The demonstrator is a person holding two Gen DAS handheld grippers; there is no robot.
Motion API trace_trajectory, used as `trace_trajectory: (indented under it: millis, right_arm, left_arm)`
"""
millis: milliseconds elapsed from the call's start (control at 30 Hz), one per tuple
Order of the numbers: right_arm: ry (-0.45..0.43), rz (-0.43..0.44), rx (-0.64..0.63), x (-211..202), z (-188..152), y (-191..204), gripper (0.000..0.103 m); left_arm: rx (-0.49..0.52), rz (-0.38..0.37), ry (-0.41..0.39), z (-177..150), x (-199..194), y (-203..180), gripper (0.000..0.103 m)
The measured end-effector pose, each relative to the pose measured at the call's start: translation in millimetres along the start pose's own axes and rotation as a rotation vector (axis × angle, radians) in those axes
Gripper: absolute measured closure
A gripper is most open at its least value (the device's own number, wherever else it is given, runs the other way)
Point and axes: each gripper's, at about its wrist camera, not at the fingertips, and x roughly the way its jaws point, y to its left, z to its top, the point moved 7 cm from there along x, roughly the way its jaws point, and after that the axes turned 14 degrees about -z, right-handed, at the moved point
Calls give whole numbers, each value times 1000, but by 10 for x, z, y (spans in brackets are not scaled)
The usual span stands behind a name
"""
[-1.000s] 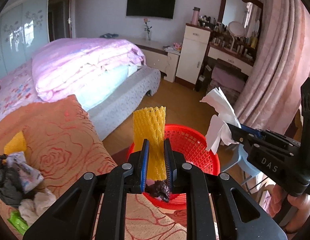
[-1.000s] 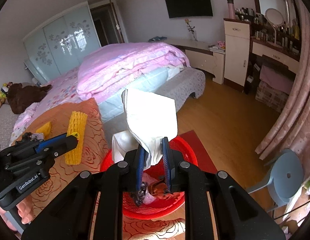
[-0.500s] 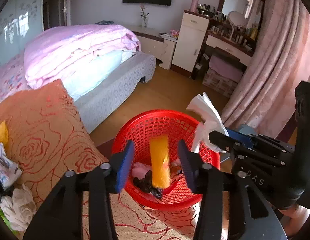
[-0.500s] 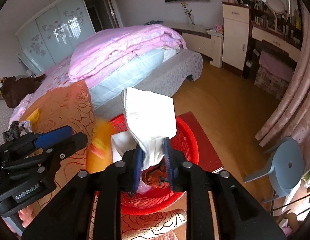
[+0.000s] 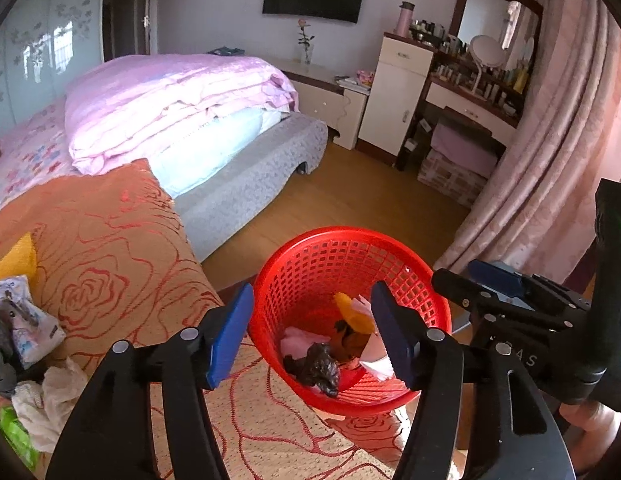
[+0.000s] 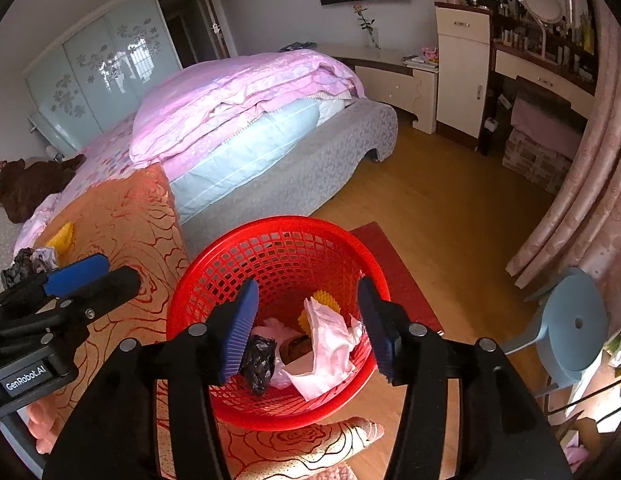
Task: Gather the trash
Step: 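Open the left tool to drop the foam net while the right tool releases the tissue, then move both open tools back over the trash on the bedspread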
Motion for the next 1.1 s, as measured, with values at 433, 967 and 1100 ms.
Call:
trace_trajectory:
  millis: [433, 967, 1100]
  right_arm:
    - [-38, 23, -1, -153, 14, 135, 34]
    - [-89, 101, -59, -472, -36, 679, 27]
    - [-113, 117, -78, -590, -23, 797, 27]
  left_arm:
    - [-14, 81, -74, 8, -404, 129, 38]
    - [-67, 387, -220, -114, -1621, 928, 25]
    - [-156, 408, -226, -190, -1816, 1285, 25]
